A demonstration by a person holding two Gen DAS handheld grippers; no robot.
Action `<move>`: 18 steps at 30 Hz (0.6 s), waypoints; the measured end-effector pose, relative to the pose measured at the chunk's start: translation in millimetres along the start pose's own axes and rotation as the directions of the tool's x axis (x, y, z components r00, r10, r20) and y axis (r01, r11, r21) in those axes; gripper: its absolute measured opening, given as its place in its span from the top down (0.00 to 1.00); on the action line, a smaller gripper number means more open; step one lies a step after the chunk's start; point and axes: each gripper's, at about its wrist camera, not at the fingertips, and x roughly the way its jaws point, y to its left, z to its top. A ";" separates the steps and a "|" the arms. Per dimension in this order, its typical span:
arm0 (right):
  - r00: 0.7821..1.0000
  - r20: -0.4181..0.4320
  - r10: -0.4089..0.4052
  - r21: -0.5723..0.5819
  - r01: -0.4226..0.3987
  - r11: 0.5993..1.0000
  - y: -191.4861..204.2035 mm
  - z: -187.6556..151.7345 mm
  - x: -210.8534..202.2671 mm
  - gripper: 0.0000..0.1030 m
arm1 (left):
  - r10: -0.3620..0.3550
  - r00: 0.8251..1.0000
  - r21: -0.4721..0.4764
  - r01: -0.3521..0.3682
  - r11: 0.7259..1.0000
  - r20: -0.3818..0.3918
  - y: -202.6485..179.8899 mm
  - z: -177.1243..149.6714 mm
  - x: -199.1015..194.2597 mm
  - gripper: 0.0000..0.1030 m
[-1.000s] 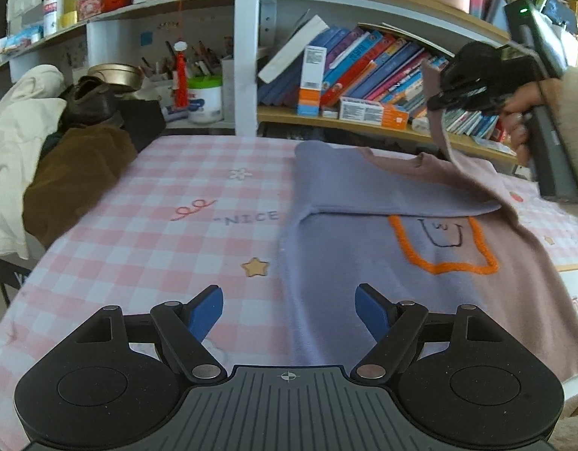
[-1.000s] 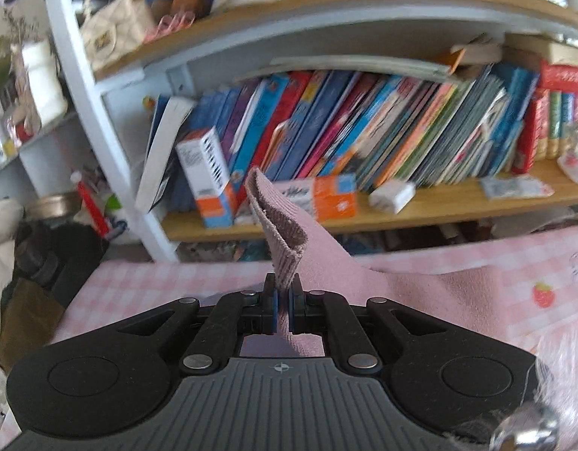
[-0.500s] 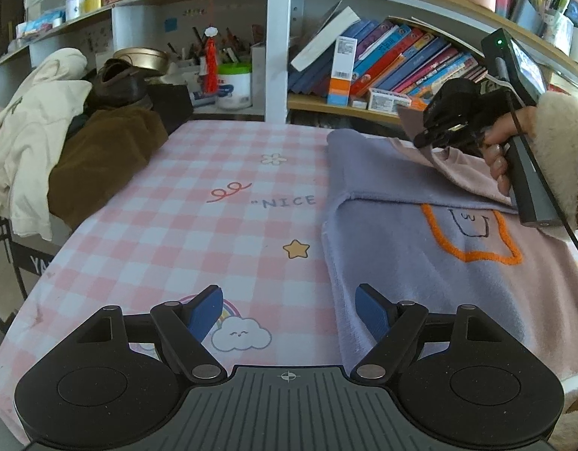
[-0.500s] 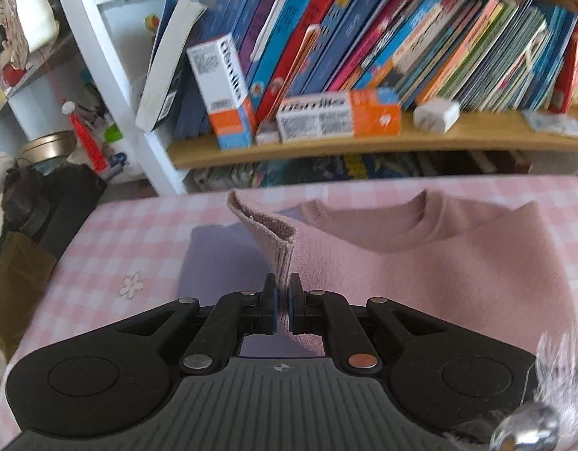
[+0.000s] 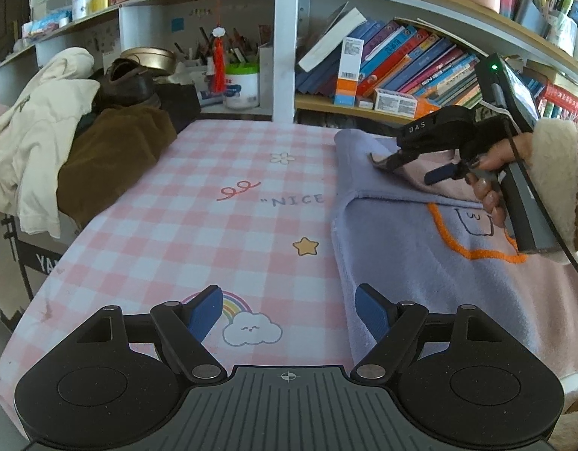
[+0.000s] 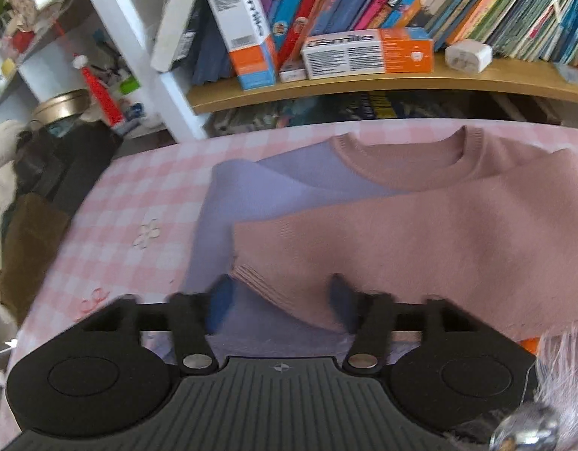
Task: Fold clothes
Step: 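Carry the pink sleeve across the chest and open the right gripper, then lift the open right gripper away from the folded sleeve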
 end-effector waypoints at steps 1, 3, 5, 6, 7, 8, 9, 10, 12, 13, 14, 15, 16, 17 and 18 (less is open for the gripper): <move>1.000 0.000 0.011 -0.005 -0.011 1.000 0.7 -1.2 -3.1 0.40 | -0.001 1.000 -0.001 0.001 1.000 0.004 0.2 0.4 -0.2 0.22; 1.000 0.001 0.031 -0.018 -0.031 0.999 2.1 -3.3 -10.4 0.37 | -0.007 1.000 -0.002 0.007 1.000 0.009 -0.6 1.4 -0.2 0.22; 0.999 0.009 0.051 -0.035 -0.050 0.998 2.3 -6.1 -20.8 0.36 | -0.017 1.000 -0.001 0.017 1.000 0.014 -2.1 2.1 0.1 0.22; 0.998 0.013 0.056 -0.043 -0.056 0.998 1.8 -8.2 -27.1 0.34 | -0.022 1.000 0.000 0.022 1.000 0.016 -3.0 2.6 0.3 0.22; 0.998 0.017 0.062 -0.052 -0.061 0.997 1.3 -10.3 -33.4 0.34 | -0.025 1.000 0.000 0.025 1.000 0.018 -3.7 2.7 0.4 0.22; 0.998 0.025 0.061 -0.059 -0.060 0.996 0.1 -13.5 -41.1 0.34 | -0.030 0.999 -0.001 0.031 1.000 0.020 -5.1 2.8 0.5 0.22; 0.998 0.031 0.060 -0.063 -0.058 0.996 -1.3 -16.2 -47.8 0.33 | -0.037 0.999 -0.002 0.038 0.999 0.021 -6.0 2.8 1.0 0.22; 0.998 0.037 0.059 -0.066 -0.056 0.996 -3.1 -19.0 -54.1 0.33 | -0.044 0.999 -0.003 0.045 0.999 0.022 -6.9 2.9 1.6 0.22; 0.997 0.051 0.051 -0.070 -0.048 0.996 -7.7 -26.4 -67.7 0.33 | -0.060 0.998 0.000 0.060 0.998 0.023 -10.2 2.4 2.1 0.22; 0.997 0.062 0.046 -0.071 -0.041 0.997 -10.7 -31.6 -76.1 0.32 | -0.066 0.998 0.004 0.066 0.998 0.024 -12.7 2.5 2.1 0.22; 0.997 0.069 0.041 -0.072 -0.036 0.997 -12.8 -35.2 -82.2 0.32 | -0.073 0.997 0.008 0.073 0.997 0.024 -15.1 2.7 2.1 0.22; 0.996 0.079 0.036 -0.074 -0.030 0.997 -15.5 -40.1 -90.2 0.31 | -0.079 0.997 0.012 0.079 0.997 0.025 -17.6 2.8 2.0 0.22; 0.996 0.088 0.032 -0.076 -0.026 0.997 -17.3 -44.2 -96.8 0.30 | -0.085 0.996 0.019 0.084 0.996 0.029 -20.9 3.3 1.1 0.22; 0.995 0.097 0.031 -0.079 -0.023 0.997 -19.4 -48.6 -103.3 0.29 | -0.091 0.995 0.026 0.090 0.996 0.033 -24.1 3.8 0.1 0.22; 0.993 0.109 0.033 -0.083 -0.024 0.996 -22.1 -54.7 -112.1 0.28 | -0.093 0.995 0.032 0.091 0.995 0.037 -27.4 4.3 -0.7 0.22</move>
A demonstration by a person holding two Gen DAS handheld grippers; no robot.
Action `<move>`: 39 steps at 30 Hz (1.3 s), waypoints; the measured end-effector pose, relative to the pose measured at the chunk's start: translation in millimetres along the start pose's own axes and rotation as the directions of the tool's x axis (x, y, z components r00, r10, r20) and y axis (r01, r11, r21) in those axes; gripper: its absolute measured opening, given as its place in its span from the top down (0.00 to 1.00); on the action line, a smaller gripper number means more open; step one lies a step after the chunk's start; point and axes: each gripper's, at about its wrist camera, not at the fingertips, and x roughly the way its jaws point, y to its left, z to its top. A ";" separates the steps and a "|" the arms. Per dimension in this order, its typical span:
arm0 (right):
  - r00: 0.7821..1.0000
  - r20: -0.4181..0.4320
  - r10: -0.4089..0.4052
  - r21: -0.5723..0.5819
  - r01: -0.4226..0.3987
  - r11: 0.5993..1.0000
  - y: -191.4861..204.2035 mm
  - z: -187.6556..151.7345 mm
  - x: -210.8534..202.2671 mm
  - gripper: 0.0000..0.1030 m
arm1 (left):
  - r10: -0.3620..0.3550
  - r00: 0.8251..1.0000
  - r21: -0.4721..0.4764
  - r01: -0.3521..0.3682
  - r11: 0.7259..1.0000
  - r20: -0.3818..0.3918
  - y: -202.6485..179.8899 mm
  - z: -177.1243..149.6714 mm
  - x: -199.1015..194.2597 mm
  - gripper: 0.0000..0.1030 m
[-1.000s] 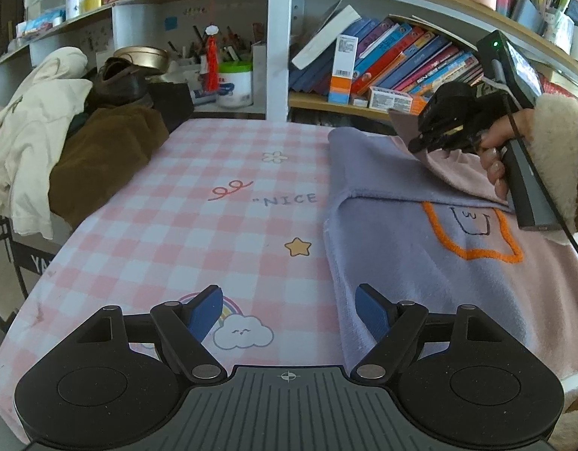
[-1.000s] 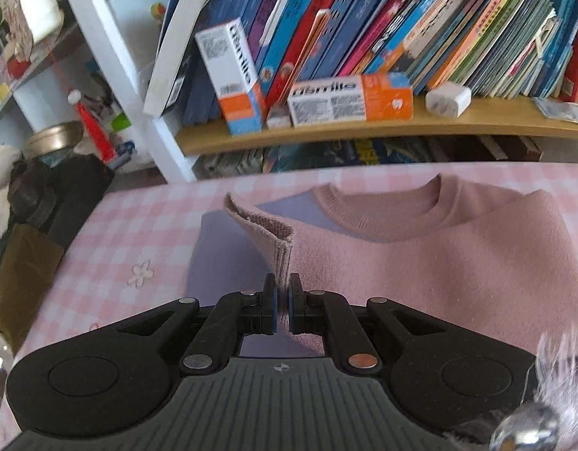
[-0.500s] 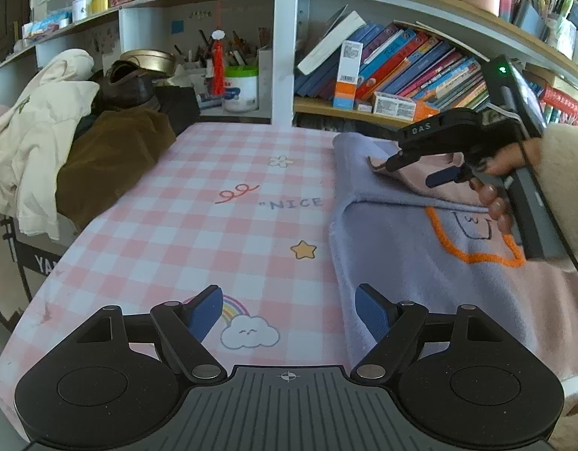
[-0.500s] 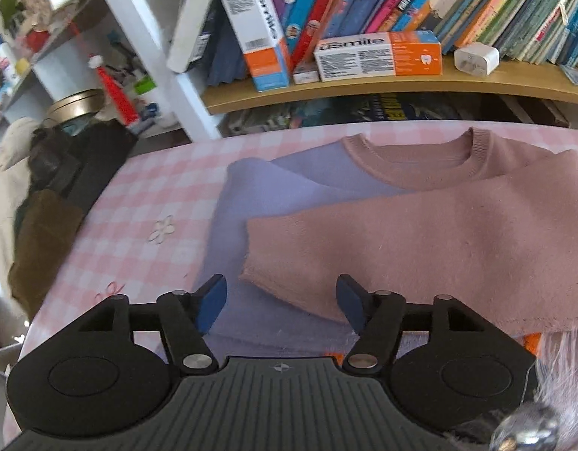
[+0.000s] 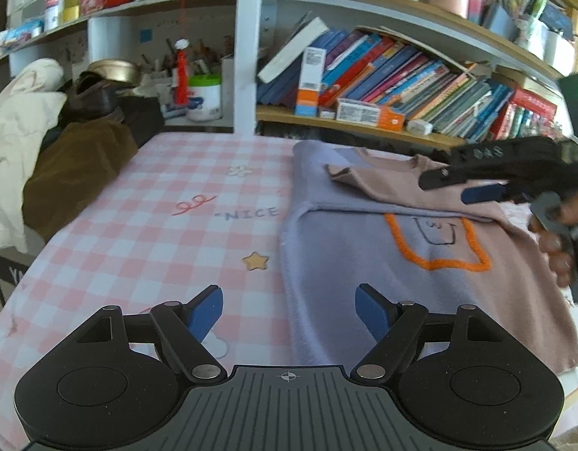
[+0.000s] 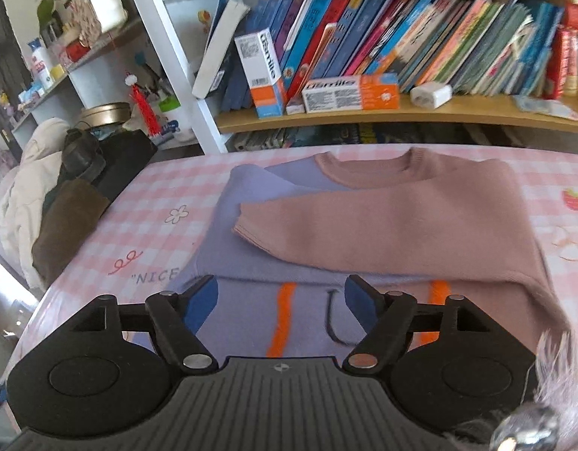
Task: Fold clothes
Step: 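Lift the open right gripper away from the folded sleeve, then grasp the lavender side edge with the left gripper while the right gripper grasps the pink side edge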
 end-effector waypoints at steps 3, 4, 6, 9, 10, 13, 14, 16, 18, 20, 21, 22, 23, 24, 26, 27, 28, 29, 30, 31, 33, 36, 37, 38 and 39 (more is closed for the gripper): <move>1.000 0.025 -0.003 -0.027 0.003 1.000 -5.8 -16.5 -23.4 0.26 | -0.010 1.000 0.006 0.010 1.000 0.003 -9.0 -0.1 0.4 0.22; 0.999 0.034 -0.016 -0.038 0.017 0.999 -8.4 -22.7 -30.6 0.25 | -0.014 1.000 0.007 0.014 1.000 0.002 -11.8 -0.4 0.8 0.22; 0.998 0.051 -0.043 -0.059 0.046 0.997 -13.6 -35.1 -45.0 0.24 | -0.021 1.000 0.004 0.021 1.000 -0.008 -17.4 -2.3 3.0 0.22; 0.993 0.062 -0.096 -0.051 0.099 0.994 -26.5 -54.2 -66.4 0.24 | -0.029 0.999 -0.005 0.029 1.000 -0.027 -27.5 -5.4 5.3 0.22; 0.992 0.064 -0.109 -0.044 0.112 0.993 -31.2 -60.6 -73.9 0.23 | -0.031 0.999 -0.004 0.031 1.000 -0.033 -31.9 -5.9 5.4 0.22; 0.986 0.066 -0.156 -0.017 0.158 0.987 -45.4 -78.2 -95.0 0.23 | -0.028 0.998 0.003 0.028 1.000 -0.048 -45.7 -7.6 4.2 0.22; 0.983 0.064 -0.172 -0.002 0.172 0.985 -50.5 -83.6 -102.2 0.23 | -0.028 0.998 0.005 0.029 1.000 -0.050 -50.6 -8.4 3.1 0.22; 0.979 0.061 -0.196 0.039 0.194 0.980 -60.5 -94.7 -116.6 0.23 | -0.036 0.998 0.010 0.037 0.999 -0.058 -61.3 -10.4 2.6 0.22; 0.974 0.054 -0.222 0.066 0.218 0.974 -69.1 -106.1 -130.2 0.23 | -0.044 0.997 0.015 0.045 0.999 -0.066 -72.0 -12.5 2.1 0.22; 0.969 0.047 -0.242 0.073 0.238 0.969 -74.7 -114.8 -141.3 0.23 | -0.051 0.996 0.032 0.054 0.998 -0.072 -84.0 -15.1 -1.2 0.22; 0.967 0.044 -0.250 0.076 0.247 0.966 -77.8 -118.7 -146.6 0.22 | -0.055 0.996 0.041 0.058 0.997 -0.075 -90.0 -16.4 -2.9 0.22; 0.965 0.044 -0.259 0.083 0.255 0.963 -81.2 -121.9 -151.7 0.21 | -0.057 0.996 0.045 0.060 0.997 -0.075 -94.8 -17.7 -4.7 0.22; 0.962 0.043 -0.268 0.090 0.263 0.961 -84.5 -125.1 -156.8 0.20 | -0.058 0.995 0.050 0.062 0.997 -0.078 -99.7 -19.7 -6.3 0.22; 0.960 0.043 -0.278 0.097 0.273 0.957 -88.2 -127.8 -161.5 0.19 | -0.057 0.995 0.053 0.062 0.997 -0.083 -103.1 -21.9 -7.7 0.22; 0.957 0.038 -0.289 0.109 0.284 0.953 -93.7 -134.7 -168.8 0.19 | -0.055 0.994 0.060 0.061 0.996 -0.093 -109.8 -26.3 -10.5 0.22; 0.955 0.036 -0.295 0.115 0.289 0.950 -96.5 -138.1 -172.4 0.19 | -0.058 0.993 0.061 0.064 0.996 -0.100 -112.7 -29.2 -12.5 0.22; 0.955 0.029 -0.296 0.122 0.290 0.949 -99.0 -142.2 -175.5 0.19 | -0.058 0.993 0.063 0.065 0.996 -0.106 -115.1 -32.0 -14.5 0.22; 0.955 0.023 -0.297 0.129 0.292 0.948 -101.5 -146.3 -178.6 0.19 | -0.058 0.992 0.065 0.065 0.996 -0.113 -116.8 -34.9 -16.4 0.22; 0.955 0.016 -0.296 0.133 0.292 0.947 -103.2 -150.0 -180.8 0.19 | -0.057 0.991 0.067 0.065 0.996 -0.120 -118.5 -37.9 -18.2 0.22; 0.955 0.010 -0.295 0.135 0.291 0.947 -103.8 -154.1 -182.8 0.19 | -0.056 0.990 0.069 0.066 0.995 -0.127 -120.2 -40.8 -20.1 0.22; 0.956 -0.001 -0.294 0.138 0.291 0.947 -104.7 -162.2 -186.4 0.19 | -0.054 0.988 0.075 0.065 0.995 -0.144 -122.8 -46.6 -22.7 0.22; 0.952 -0.015 -0.307 0.134 0.306 0.943 -105.8 -173.0 -190.4 0.19 | -0.064 0.984 0.081 0.078 0.994 -0.164 -124.8 -56.4 -28.3 0.22; 0.948 -0.016 -0.316 0.126 0.316 0.940 -105.5 -175.8 -191.3 0.19 | -0.069 0.984 0.079 0.083 0.993 -0.164 -124.6 -58.1 -30.4 0.22; 0.945 -0.017 -0.326 0.119 0.326 0.938 -105.1 -178.6 -192.1 0.19 | -0.072 0.984 0.075 0.085 0.994 -0.162 -124.0 -60.0 -32.8 0.22; 0.942 -0.018 -0.336 0.111 0.336 0.935 -104.8 -181.4 -192.9 0.19 | -0.071 0.984 0.070 0.083 0.994 -0.162 -122.7 -61.4 -34.5 0.22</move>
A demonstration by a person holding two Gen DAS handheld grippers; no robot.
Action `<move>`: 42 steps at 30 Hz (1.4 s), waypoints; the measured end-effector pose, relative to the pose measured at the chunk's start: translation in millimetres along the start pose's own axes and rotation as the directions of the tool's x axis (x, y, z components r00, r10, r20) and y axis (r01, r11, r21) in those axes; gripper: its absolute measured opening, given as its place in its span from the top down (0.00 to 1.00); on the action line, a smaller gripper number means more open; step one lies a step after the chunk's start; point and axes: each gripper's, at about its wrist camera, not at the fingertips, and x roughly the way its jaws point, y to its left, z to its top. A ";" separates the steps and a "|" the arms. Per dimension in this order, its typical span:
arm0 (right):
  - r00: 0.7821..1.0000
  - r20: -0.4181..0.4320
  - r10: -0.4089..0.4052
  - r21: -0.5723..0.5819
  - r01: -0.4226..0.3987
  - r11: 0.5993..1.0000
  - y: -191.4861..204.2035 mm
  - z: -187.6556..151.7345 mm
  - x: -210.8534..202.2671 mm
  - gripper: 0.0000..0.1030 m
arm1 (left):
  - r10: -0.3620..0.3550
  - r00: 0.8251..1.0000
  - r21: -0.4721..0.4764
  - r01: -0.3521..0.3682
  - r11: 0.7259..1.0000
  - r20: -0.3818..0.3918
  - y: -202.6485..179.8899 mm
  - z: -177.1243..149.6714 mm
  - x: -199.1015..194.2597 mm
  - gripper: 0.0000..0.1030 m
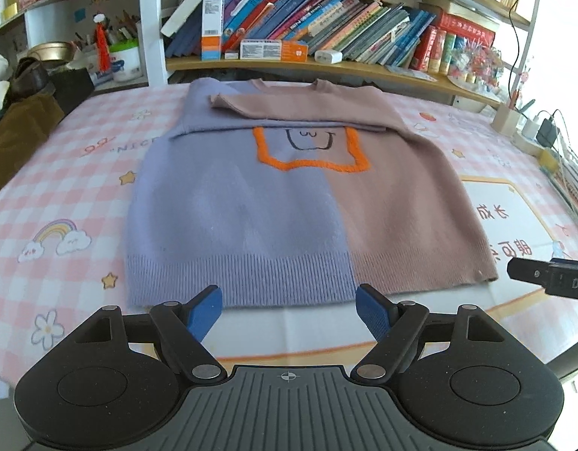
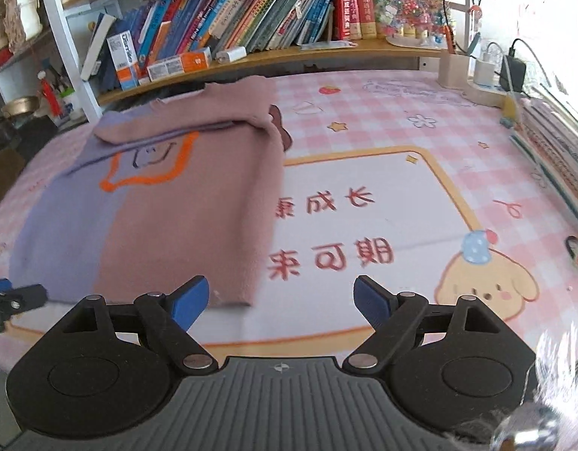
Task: Fold clothes
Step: 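Grasp the lavender side edge with the left gripper while the right gripper grasps the pink side edge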
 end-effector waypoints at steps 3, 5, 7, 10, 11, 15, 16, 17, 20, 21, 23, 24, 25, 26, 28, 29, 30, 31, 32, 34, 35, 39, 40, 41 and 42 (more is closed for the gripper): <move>1.000 -0.009 -0.005 -0.010 0.005 1.000 -0.6 -5.0 -0.4 0.19 | 0.030 0.999 -0.022 -0.030 0.999 -0.014 4.4 -3.0 -0.3 0.22; 1.000 -0.016 -0.002 -0.010 0.002 1.000 0.6 -6.5 0.3 0.19 | 0.044 0.999 -0.041 -0.045 0.998 -0.025 10.1 -4.5 0.7 0.22; 1.000 -0.017 0.000 -0.008 0.000 1.000 2.3 -6.5 0.5 0.19 | 0.048 0.999 -0.061 -0.048 0.997 -0.011 17.5 -4.1 -1.2 0.22; 1.000 -0.015 0.001 0.004 -0.001 1.000 4.8 -3.7 1.8 0.19 | 0.066 0.998 -0.085 -0.064 0.994 0.014 28.7 -1.4 -3.1 0.23; 1.000 -0.015 0.000 0.008 0.000 1.000 5.7 -3.0 2.4 0.19 | 0.074 0.997 -0.093 -0.072 0.993 0.023 32.5 -0.1 -3.5 0.23; 1.000 -0.023 -0.007 0.035 0.008 0.999 8.4 2.5 8.4 0.21 | 0.117 0.993 -0.149 -0.113 0.982 0.019 55.6 4.4 2.2 0.34; 1.000 -0.027 -0.010 0.042 0.011 0.999 9.0 3.6 10.4 0.21 | 0.126 0.992 -0.165 -0.122 0.979 0.015 61.9 5.6 4.3 0.37; 0.999 -0.032 -0.013 0.050 0.014 0.999 9.6 4.8 12.5 0.22 | 0.134 0.991 -0.178 -0.130 0.975 0.010 68.1 6.3 7.0 0.43; 0.999 -0.047 -0.022 0.075 0.026 0.997 9.8 8.0 19.0 0.25 | 0.150 0.989 -0.215 -0.149 0.965 -0.010 85.0 7.7 15.9 0.53; 0.998 -0.052 -0.024 0.083 0.028 0.996 9.7 8.9 21.1 0.32 | 0.152 0.988 -0.229 -0.153 0.961 -0.021 90.7 7.9 19.7 0.54; 0.997 -0.065 -0.029 0.095 0.035 0.995 10.0 11.1 26.2 0.43 | 0.156 0.987 -0.257 -0.162 0.953 -0.043 102.2 8.2 27.4 0.55; 0.997 -0.071 -0.030 0.100 0.037 0.994 10.5 12.7 29.2 0.47 | 0.155 0.987 -0.270 -0.163 0.949 -0.049 107.3 8.4 30.0 0.55; 0.997 -0.075 -0.028 0.103 0.036 0.994 11.2 14.2 31.8 0.51 | 0.155 0.986 -0.280 -0.164 0.946 -0.054 111.8 9.8 32.9 0.55; 0.997 -0.078 -0.027 0.107 0.035 0.994 12.0 15.6 34.4 0.52 | 0.154 0.986 -0.290 -0.164 0.943 -0.059 116.3 11.2 35.8 0.55; 0.996 -0.086 -0.025 0.111 0.035 0.993 13.8 18.5 39.7 0.57 | 0.157 0.986 -0.290 -0.168 0.942 -0.060 120.8 14.8 40.1 0.55; 0.996 -0.090 -0.026 0.111 0.036 0.993 15.0 19.9 42.5 0.58 | 0.160 0.985 -0.287 -0.170 0.943 -0.060 122.1 16.8 41.9 0.55; 0.995 -0.096 -0.027 0.112 0.038 0.993 16.1 21.0 45.6 0.60 | 0.160 0.985 -0.284 -0.171 0.943 -0.060 123.3 19.1 43.9 0.55; 0.995 -0.099 -0.029 0.112 0.040 0.993 16.9 21.9 48.0 0.62 | 0.162 0.985 -0.282 -0.173 0.944 -0.061 123.7 21.3 45.7 0.55; 0.994 -0.102 -0.031 0.112 0.043 0.993 17.7 22.8 50.4 0.63 | 0.163 0.985 -0.278 -0.173 0.945 -0.060 124.1 22.9 47.5 0.54; 0.994 -0.101 -0.038 0.101 0.048 0.994 20.1 25.2 53.6 0.67 | 0.165 0.985 -0.269 -0.174 0.947 -0.058 125.0 26.2 51.1 0.54; 0.994 -0.100 -0.041 0.096 0.051 0.994 21.3 26.4 55.2 0.68 | 0.162 0.985 -0.266 -0.171 0.949 -0.056 125.5 27.6 52.5 0.55; 0.994 -0.101 -0.031 0.079 0.039 0.996 26.5 30.3 60.4 0.89 | 0.122 0.992 -0.247 -0.129 0.961 -0.043 124.8 32.4 57.6 0.95; 0.994 -0.100 -0.033 0.068 0.040 0.997 29.0 31.0 60.9 0.90 | 0.110 0.993 -0.244 -0.117 0.963 -0.041 123.5 33.8 58.8 0.96; 0.995 -0.097 -0.036 0.058 0.042 0.997 31.9 31.6 60.7 0.91 | 0.109 0.993 -0.231 -0.115 0.966 -0.037 120.6 35.4 58.4 0.96; 0.995 -0.095 -0.039 0.047 0.044 0.998 34.7 32.2 60.5 0.91 | 0.105 0.994 -0.217 -0.108 0.970 -0.026 117.5 37.2 56.7 0.96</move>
